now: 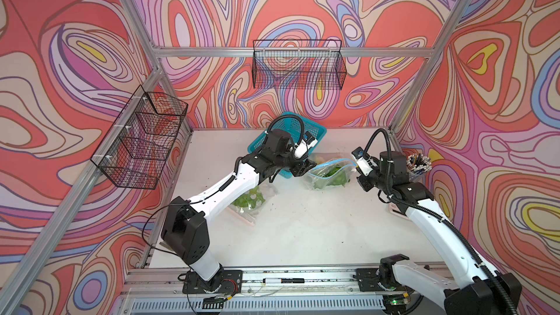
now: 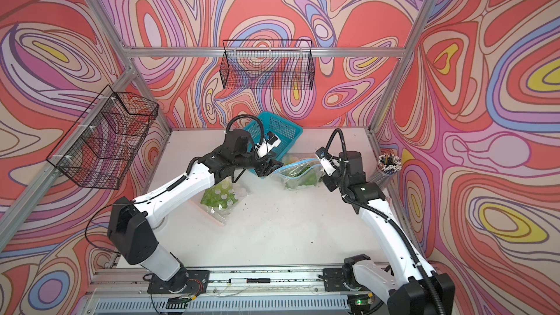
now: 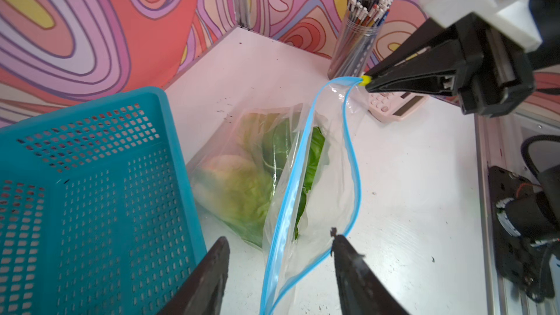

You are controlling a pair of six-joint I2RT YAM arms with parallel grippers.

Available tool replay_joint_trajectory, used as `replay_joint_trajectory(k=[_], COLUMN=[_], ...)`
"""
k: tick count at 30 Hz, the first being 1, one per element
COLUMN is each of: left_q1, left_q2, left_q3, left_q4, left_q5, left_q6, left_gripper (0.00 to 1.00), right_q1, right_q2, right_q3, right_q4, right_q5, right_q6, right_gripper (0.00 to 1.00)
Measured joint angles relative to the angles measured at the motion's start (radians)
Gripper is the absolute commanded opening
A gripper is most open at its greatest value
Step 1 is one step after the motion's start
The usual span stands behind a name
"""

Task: Open the zip-top bag and take out the chinese cabbages
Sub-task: Open the zipper of the food storage bag at the center of the board.

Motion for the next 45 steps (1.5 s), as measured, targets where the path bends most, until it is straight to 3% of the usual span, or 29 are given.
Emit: replay_joint_trajectory(k=[10, 31, 38, 45], left_q1=[0.000, 0.000, 0.000, -0.001], left_q2=[0.194, 0.284, 0.284, 0.278], left_q3=[0.202, 0.303, 0.303, 0.253], left_q4=[-0.238, -0.352, -0.370, -0.346], left_q5=[0.065, 0.053, 0.069, 0.112], left_q6=[0.150, 0.246, 0.243, 0.195], left_gripper=[0.52, 0.42, 0.18, 0.07], right_q1=[0.000, 0.000, 0.000, 0.000], right_q2=[0.000, 0.012, 0.013, 0.017], right_q3=[0.000, 0.000, 0.000, 0.000], right_q4=[0.000, -0.001, -0.001, -0.001], right_q5=[0.000, 0.000, 0.012, 0.024], right_q6=[-0.004, -0.015, -0.018, -0.018], right_gripper=[0.00, 0.00, 0.00, 0.00])
